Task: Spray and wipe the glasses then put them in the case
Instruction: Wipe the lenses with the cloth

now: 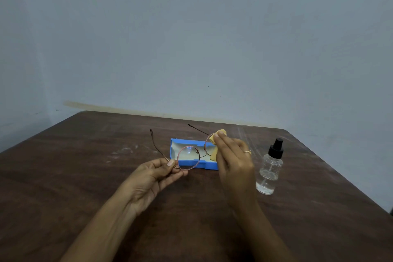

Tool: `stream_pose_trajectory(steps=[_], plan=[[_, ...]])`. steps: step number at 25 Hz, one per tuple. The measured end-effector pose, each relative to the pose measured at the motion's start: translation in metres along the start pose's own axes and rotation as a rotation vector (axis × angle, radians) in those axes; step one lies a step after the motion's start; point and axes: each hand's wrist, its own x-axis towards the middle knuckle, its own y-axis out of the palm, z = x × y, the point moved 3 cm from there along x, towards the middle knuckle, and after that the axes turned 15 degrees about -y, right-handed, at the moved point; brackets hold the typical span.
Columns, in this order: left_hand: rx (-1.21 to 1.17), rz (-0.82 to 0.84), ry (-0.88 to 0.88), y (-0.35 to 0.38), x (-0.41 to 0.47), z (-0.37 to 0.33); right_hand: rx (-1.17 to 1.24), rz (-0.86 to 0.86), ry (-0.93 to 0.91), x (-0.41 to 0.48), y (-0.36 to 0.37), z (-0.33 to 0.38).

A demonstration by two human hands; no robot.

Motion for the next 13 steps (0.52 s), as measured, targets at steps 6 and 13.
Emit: stream_pose_trajectory(steps=[6, 13], plan=[[-0.052, 0.02, -0.022, 0.0, 0.0, 0.001, 0.077, 0.049, -0.07, -0.001, 0.005, 0.012], [-0.047, 0.02, -0.009, -0.002, 0.001, -0.001, 0.043, 0.036, -0.038, -0.003, 0.006, 0.003]])
